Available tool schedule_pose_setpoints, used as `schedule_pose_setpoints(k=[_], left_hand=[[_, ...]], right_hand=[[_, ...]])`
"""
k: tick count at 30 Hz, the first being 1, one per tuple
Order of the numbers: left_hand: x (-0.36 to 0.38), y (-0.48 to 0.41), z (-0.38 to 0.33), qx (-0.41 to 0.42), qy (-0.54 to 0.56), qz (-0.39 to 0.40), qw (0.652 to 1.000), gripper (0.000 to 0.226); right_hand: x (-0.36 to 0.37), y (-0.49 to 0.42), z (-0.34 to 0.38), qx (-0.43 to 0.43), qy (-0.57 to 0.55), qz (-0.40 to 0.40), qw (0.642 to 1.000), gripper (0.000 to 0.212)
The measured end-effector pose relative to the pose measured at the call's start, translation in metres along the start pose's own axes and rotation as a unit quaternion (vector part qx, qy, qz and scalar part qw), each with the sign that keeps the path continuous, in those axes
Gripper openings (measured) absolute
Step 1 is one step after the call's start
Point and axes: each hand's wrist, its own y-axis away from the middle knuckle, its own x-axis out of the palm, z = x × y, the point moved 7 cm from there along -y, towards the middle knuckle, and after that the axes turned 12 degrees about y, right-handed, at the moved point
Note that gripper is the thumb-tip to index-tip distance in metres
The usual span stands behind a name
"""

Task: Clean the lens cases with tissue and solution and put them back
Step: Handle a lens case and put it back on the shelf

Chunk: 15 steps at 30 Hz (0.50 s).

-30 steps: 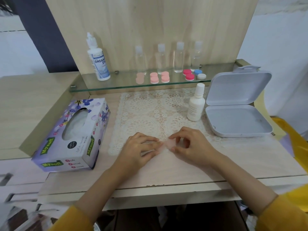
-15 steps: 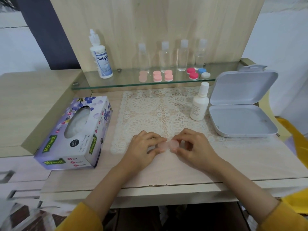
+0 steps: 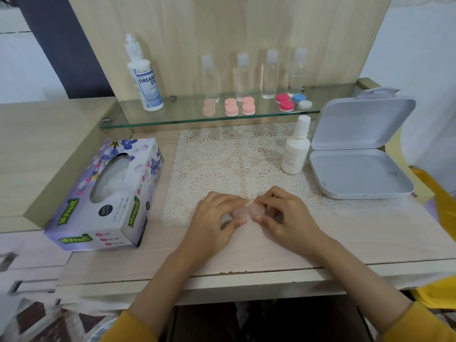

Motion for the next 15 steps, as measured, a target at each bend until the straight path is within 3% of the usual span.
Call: schedule_pose_setpoints(k=[6, 11, 15], left_hand=[[-0.0083, 0.0015, 0.0003, -0.029, 0.012, -0.045, 0.998, 0.039], [-0.0018, 0.0017, -0.0069, 0.009, 0.023, 0.02, 0.999, 0.034], [-0.0067, 0.0006, -0.001, -0.041, 0.024, -0.026, 0.999, 0.039]], right_hand=[[0.0004, 0.0003, -0.0003, 0.001, 0.002, 0.005, 1.0, 0.025], [-0.0002, 0.0003, -0.0028, 0.011, 0.0, -0.004, 1.0, 0.024], [-0.0004, 0.0007, -0.0011, 0.006, -0.001, 0.001, 1.0, 0.024]])
